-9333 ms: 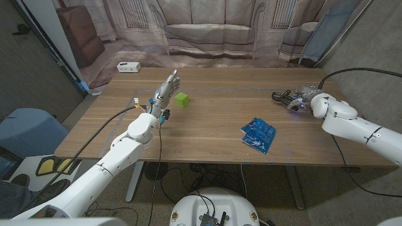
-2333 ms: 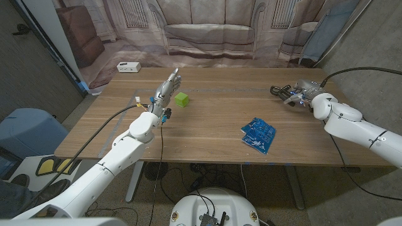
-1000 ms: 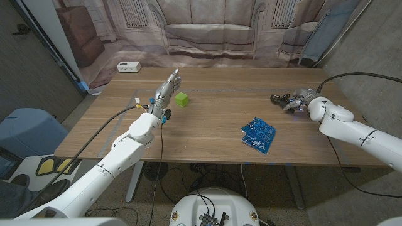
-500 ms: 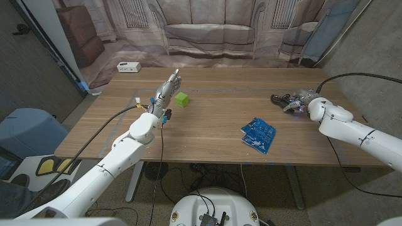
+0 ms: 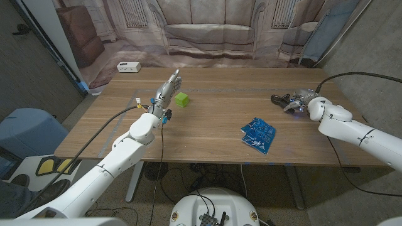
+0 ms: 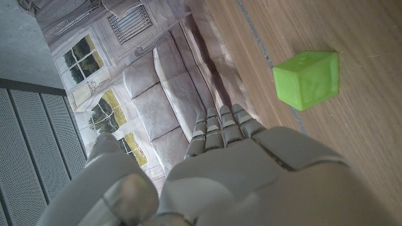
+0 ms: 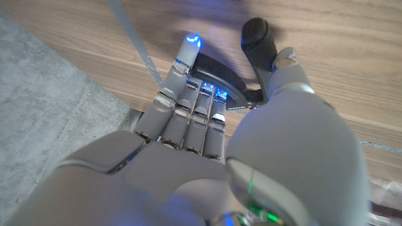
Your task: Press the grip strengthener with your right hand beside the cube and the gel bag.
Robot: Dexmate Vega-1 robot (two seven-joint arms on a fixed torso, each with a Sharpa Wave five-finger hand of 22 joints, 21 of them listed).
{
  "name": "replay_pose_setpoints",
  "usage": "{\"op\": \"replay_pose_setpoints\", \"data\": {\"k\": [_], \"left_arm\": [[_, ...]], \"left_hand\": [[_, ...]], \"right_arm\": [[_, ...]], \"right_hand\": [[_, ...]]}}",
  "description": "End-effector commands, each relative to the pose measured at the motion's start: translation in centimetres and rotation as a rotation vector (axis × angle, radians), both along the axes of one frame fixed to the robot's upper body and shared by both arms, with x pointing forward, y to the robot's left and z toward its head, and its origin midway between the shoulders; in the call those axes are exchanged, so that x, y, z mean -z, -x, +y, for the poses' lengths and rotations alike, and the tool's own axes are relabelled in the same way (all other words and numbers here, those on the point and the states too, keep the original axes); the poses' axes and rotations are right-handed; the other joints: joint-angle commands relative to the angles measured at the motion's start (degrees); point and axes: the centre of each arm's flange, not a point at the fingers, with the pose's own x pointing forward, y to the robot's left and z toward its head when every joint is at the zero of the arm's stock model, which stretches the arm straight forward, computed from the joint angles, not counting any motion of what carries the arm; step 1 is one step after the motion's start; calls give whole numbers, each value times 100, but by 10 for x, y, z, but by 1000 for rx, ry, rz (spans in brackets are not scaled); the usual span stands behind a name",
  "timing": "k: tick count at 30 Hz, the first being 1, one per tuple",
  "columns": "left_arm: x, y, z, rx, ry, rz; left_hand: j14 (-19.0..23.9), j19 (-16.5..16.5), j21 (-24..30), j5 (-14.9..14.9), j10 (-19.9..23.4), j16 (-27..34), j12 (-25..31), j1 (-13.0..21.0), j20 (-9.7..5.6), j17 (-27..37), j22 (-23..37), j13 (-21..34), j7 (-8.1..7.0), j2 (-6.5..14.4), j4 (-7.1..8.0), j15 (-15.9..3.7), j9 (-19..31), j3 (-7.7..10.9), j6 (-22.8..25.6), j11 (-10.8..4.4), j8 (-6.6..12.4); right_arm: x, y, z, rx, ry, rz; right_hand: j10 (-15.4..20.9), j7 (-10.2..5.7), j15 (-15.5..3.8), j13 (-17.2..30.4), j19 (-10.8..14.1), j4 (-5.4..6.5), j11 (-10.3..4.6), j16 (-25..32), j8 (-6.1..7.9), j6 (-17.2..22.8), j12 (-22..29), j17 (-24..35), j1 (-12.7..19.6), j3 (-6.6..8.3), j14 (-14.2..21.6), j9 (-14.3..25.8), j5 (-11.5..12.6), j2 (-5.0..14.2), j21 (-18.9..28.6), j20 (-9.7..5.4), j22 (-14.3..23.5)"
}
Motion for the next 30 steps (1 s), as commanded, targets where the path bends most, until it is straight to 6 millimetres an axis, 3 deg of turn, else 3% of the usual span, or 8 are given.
{"op": "replay_pose_setpoints", "data": {"k": [1, 12, 14, 17, 30], "left_arm": [[1, 0, 0, 1, 5, -3], [1, 1, 1, -3, 4, 0], [1, 1, 0, -3, 4, 2], [1, 1, 0, -4, 3, 3], [2, 3, 0, -8, 3, 5]], "left_hand": [[19, -22, -22, -4, 41, -14, -17, -9, 13, 12, 31, 7, -14, 45, -30, 5, 34, 6, 32, 26, -17], [18, -21, -21, -4, 46, -15, -15, -10, 15, 12, 31, 7, -14, 47, -34, -1, 34, 3, 31, 17, -18], [17, -22, -21, -5, 46, -15, -15, -10, 15, 12, 31, 7, -17, 48, -35, -3, 34, 3, 31, 20, -18], [21, -20, -20, -5, 47, -14, -15, -10, 13, 12, 31, 7, -22, 49, -37, -5, 34, 2, 32, 22, -17], [21, -20, -20, -5, 50, -14, -14, -10, 15, 12, 31, 7, -15, 52, -41, 3, 34, 0, 31, 16, -18]], "right_arm": [[2, -2, 0, 30, 25, 16], [9, -8, -2, 37, 20, 34], [10, -9, -2, 39, 20, 38], [12, -11, -3, 43, 17, 45], [15, -13, -4, 46, 25, 51]], "right_hand": [[-2, -34, -375, -12, -79, 15, -89, -72, -17, -63, -8, -24, 519, -68, 190, 5, 25, 612, -30, -2, -1], [-164, -81, -341, -44, -185, 38, -148, -105, -27, -171, -60, -30, 426, -84, 110, 3, 23, 638, -73, 19, -8], [-187, -87, -337, -49, -190, 36, -105, -104, -27, -189, -62, -23, 418, -88, 93, 3, 24, 640, -75, 26, -9], [-217, -95, -333, -54, -203, 29, -169, -104, -25, -205, -66, -19, 415, -90, 82, 3, 25, 640, -81, 34, -10], [-438, -96, -248, -74, -298, 43, -137, -140, -51, -408, -93, -7, 273, -170, -64, 6, 9, 570, -123, 106, -12]]}}
